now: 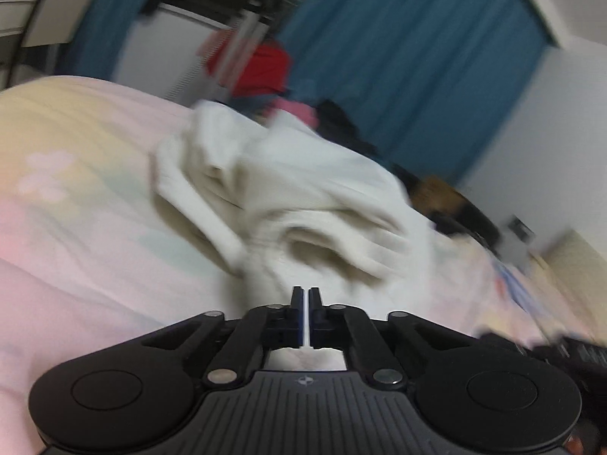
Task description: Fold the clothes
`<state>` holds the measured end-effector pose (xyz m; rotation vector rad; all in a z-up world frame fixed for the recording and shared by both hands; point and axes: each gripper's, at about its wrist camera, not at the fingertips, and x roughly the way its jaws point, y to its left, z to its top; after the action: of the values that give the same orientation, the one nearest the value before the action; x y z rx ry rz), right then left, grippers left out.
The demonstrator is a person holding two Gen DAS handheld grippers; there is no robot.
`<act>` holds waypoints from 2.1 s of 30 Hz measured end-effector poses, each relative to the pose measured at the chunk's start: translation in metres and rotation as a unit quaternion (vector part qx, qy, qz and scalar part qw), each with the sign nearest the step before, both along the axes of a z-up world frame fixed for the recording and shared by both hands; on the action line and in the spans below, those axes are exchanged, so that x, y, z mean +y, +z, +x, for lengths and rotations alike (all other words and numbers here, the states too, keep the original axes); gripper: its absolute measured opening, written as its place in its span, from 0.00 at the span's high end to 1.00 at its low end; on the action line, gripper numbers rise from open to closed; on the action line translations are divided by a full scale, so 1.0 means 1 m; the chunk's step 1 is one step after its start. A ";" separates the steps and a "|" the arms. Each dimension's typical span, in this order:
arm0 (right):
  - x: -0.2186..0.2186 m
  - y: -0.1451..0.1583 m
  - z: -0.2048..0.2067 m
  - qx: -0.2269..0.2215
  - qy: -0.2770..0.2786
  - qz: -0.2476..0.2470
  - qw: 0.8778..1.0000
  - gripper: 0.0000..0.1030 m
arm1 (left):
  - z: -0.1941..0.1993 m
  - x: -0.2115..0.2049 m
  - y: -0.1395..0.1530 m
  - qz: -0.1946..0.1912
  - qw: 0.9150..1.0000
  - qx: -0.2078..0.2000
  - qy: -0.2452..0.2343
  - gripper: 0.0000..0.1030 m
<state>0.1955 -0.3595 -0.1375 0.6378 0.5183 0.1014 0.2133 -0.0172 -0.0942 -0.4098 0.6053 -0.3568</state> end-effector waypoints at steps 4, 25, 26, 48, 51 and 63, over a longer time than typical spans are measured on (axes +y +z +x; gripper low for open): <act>0.002 0.005 -0.012 -0.009 0.003 -0.006 1.000 0.69 | -0.014 -0.001 -0.011 0.014 1.000 0.027 0.005 0.93; -0.011 -0.014 0.002 0.024 0.008 0.055 0.998 0.68 | 0.038 -0.008 -0.072 -0.191 0.958 0.163 0.135 0.78; -0.011 -0.015 0.003 0.025 0.008 0.056 0.998 0.68 | 0.038 -0.008 -0.073 -0.190 0.958 0.164 0.140 0.79; 0.003 -0.008 -0.008 0.012 0.028 0.045 0.999 0.68 | -0.018 0.048 -0.048 -0.215 0.957 0.127 0.148 0.64; 0.004 -0.008 -0.007 0.012 0.031 0.045 0.998 0.68 | -0.022 0.049 -0.048 -0.210 0.957 0.135 0.147 0.40; 0.008 -0.014 0.000 0.016 0.033 0.055 0.998 0.68 | -0.007 0.043 -0.064 -0.206 0.941 0.158 0.216 0.79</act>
<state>0.1953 -0.3516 -0.1518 0.7304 0.5668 0.1833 0.2065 0.0257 -0.1587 -0.9980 0.7329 0.0129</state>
